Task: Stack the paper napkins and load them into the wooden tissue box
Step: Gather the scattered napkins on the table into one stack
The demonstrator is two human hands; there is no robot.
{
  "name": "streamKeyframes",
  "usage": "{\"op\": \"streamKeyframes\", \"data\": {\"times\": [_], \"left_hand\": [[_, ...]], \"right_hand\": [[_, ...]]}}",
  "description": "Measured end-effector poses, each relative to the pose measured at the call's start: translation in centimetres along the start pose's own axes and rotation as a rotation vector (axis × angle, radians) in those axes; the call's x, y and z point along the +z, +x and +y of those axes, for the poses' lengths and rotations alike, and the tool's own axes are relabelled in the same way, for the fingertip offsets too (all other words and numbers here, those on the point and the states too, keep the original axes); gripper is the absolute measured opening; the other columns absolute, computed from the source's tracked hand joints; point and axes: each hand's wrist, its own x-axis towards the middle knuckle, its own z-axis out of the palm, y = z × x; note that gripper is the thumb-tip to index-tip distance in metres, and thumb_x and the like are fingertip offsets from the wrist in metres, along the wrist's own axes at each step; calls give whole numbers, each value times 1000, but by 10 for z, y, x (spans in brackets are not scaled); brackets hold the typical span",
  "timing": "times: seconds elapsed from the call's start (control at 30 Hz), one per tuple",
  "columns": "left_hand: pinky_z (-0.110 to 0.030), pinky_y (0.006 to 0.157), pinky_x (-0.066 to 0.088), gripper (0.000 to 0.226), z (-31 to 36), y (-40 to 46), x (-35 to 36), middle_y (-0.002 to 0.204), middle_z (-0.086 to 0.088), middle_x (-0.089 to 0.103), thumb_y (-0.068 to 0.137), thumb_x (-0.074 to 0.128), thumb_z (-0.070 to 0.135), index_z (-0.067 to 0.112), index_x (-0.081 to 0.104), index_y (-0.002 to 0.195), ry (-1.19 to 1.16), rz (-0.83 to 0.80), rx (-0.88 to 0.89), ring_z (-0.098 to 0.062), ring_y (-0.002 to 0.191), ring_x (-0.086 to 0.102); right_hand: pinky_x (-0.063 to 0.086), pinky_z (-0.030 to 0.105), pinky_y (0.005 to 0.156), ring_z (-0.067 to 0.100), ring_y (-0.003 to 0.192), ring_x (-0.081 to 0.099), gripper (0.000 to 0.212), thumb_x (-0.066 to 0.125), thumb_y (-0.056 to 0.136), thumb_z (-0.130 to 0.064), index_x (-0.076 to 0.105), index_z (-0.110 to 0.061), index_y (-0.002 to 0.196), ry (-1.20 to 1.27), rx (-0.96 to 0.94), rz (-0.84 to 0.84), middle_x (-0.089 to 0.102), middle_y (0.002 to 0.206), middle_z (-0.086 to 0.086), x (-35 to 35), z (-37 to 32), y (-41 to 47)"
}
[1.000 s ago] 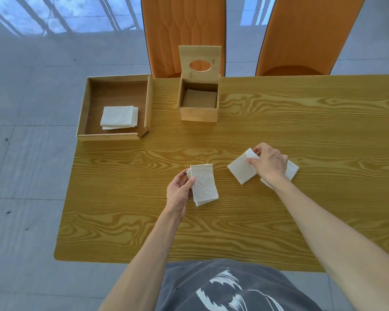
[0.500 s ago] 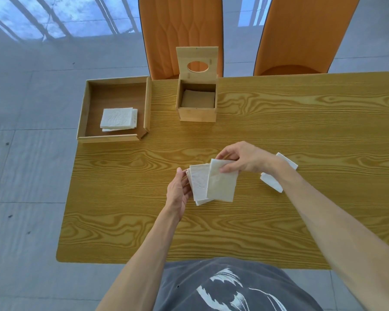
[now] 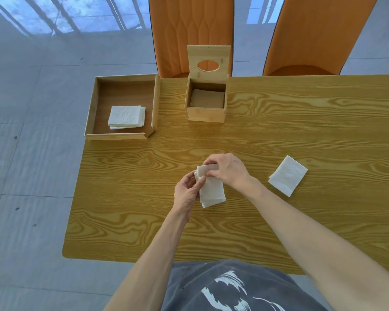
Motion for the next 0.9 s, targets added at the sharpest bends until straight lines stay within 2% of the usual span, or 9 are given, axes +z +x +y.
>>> {"op": "streamKeyframes", "data": {"times": [0.07,0.13,0.27,0.4,0.5,0.6,0.67,0.77,0.9], "left_hand": [[-46,93,56,50,-1,1,1,115,-8,74,81,79,14,12,60,127,-7,15,2,-27,108,70],[-44,90,57,49,-2,3,1,114,-8,74,82,78,12,12,59,127,-13,27,-3,-26,105,71],[-44,89,58,43,-1,3,6,110,-4,75,85,76,13,14,60,125,1,56,0,-25,102,71],[-28,72,58,37,0,1,11,111,-4,73,89,71,17,13,61,124,26,90,22,-20,97,69],[-26,69,56,39,0,0,14,115,-7,71,89,71,20,11,61,126,33,115,26,-21,98,67],[-34,78,58,40,-2,0,14,116,-8,71,89,72,19,10,61,126,38,124,34,-24,102,68],[-40,85,58,42,-3,0,13,115,-7,71,88,73,18,10,60,127,28,119,33,-26,106,68],[-42,86,57,40,-5,-2,13,109,-4,72,88,72,14,11,59,125,18,104,28,-26,104,68],[-50,98,53,37,-8,-3,13,110,-4,73,88,73,12,13,60,122,12,81,13,-28,111,68]], "right_hand": [[50,37,90,19,106,61,35,75,81,-32,68,-25,114,0,-6,48,69,110,-1,5,2,-3],[47,38,96,20,112,58,44,76,81,-34,63,-23,122,17,-2,111,65,118,1,7,7,-9],[48,38,97,24,117,58,43,70,88,-33,61,-18,127,17,102,297,63,126,7,-8,33,-28],[48,43,95,33,116,57,44,69,91,-31,60,-13,129,-53,357,483,61,126,15,-37,83,-55],[42,45,95,36,118,54,55,72,86,-38,57,-12,132,-93,572,453,57,129,19,-55,117,-70],[38,44,98,36,120,52,62,72,83,-46,55,-14,134,-103,688,354,55,132,18,-63,136,-79],[38,44,97,35,119,53,62,72,82,-50,56,-15,131,-98,697,332,56,130,17,-65,140,-81],[37,45,97,34,117,52,54,71,82,-52,62,-17,121,-124,686,320,57,125,16,-65,139,-81],[38,43,93,31,110,58,39,72,83,-47,64,-20,110,-98,651,329,64,118,11,-65,135,-82]]}}
